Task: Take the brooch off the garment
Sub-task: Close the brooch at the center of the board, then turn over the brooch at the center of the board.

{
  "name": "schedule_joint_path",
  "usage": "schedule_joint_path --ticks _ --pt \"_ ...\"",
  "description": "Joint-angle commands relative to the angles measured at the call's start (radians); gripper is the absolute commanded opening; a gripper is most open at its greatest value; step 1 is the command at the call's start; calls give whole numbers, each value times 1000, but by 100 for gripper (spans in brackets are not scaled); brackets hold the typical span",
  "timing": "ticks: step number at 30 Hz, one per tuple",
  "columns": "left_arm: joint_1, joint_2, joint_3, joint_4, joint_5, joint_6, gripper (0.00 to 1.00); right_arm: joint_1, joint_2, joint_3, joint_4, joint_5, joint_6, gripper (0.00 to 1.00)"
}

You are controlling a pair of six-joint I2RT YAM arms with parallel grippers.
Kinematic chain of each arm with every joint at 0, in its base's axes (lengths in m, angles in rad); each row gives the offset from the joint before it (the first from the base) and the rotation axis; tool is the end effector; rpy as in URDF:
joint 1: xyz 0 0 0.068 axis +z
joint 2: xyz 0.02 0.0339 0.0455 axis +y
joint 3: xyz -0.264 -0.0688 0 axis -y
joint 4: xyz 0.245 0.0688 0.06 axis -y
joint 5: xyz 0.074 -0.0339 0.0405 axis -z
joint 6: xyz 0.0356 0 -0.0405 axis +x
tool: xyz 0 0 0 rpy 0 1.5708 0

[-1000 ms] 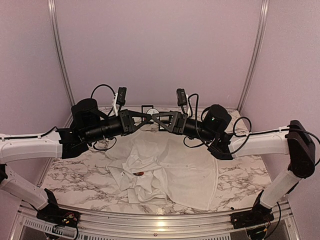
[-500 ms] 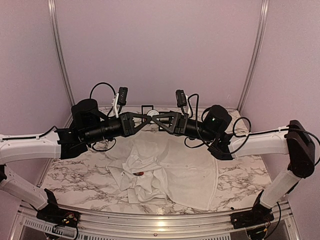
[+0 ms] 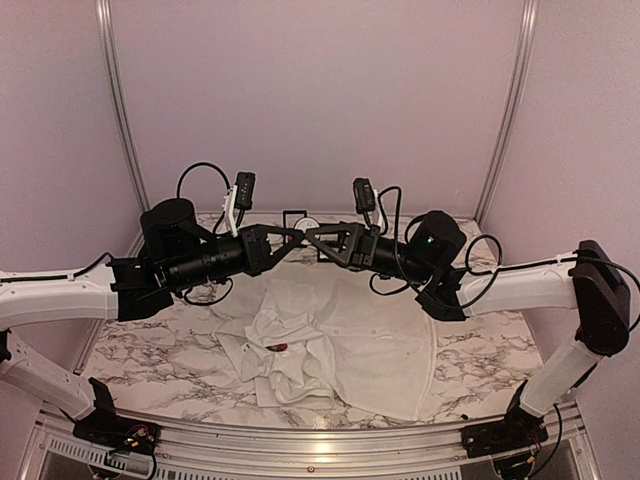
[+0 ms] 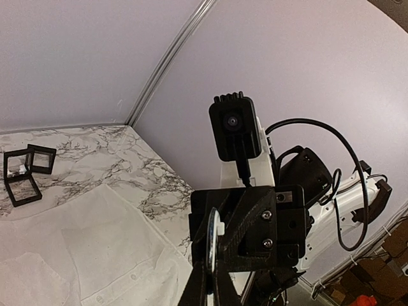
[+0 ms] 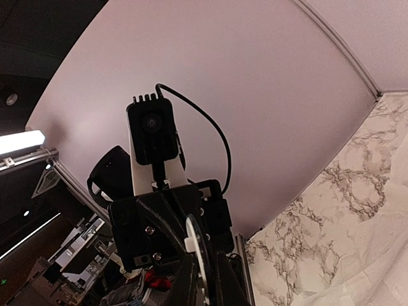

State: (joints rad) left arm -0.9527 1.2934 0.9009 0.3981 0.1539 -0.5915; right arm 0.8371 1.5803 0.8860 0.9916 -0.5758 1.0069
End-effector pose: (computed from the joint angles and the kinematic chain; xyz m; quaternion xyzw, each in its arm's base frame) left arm 0.1730 -0.2527 0.3297 0.1799 0.6818 -0.5321 0.4687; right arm 0.2190 0.2718 0.2973 -0.1791 0.5874 0.7163 0.3313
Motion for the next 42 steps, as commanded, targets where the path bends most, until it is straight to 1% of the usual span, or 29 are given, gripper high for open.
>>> schedule_joint_path --ticks 1,9,14,18,21,24,26,30,34,37,39,42 --pt "-35 -18 8 25 -9 -12 0 -1 16 1 13 35 24 8" --pt "-47 -19 -14 53 -61 -54 0 -1 12 5 10 49 6 10" --pt "-47 -36 -14 11 -97 -39 0 -1 -17 19 -43 57 -39 16" --pt "-46 -46 -16 -17 -116 -30 0 -1 -47 24 -84 70 -72 25" --pt "-42 -54 -14 -43 -128 -18 0 -1 -68 21 -108 74 -92 29" --pt "-32 -59 -6 -81 -135 10 0 -1 -92 12 -130 77 -104 35" --pt "-19 -65 -4 -98 -125 40 0 -1 -109 11 -162 84 -117 36" --pt "-6 -75 20 -172 -116 192 0 -2 -145 15 -224 94 -138 39" --pt "-6 -85 47 -237 -116 396 0 -4 -161 63 -333 100 -148 39" --pt "-8 -97 64 -267 -146 547 0 -6 -162 95 -381 85 -137 39" --pt "-12 -101 76 -286 -198 663 0 -12 -173 102 -401 86 -125 38" --pt "-25 -106 90 -303 -268 840 0 -29 -184 130 -479 82 -117 38"
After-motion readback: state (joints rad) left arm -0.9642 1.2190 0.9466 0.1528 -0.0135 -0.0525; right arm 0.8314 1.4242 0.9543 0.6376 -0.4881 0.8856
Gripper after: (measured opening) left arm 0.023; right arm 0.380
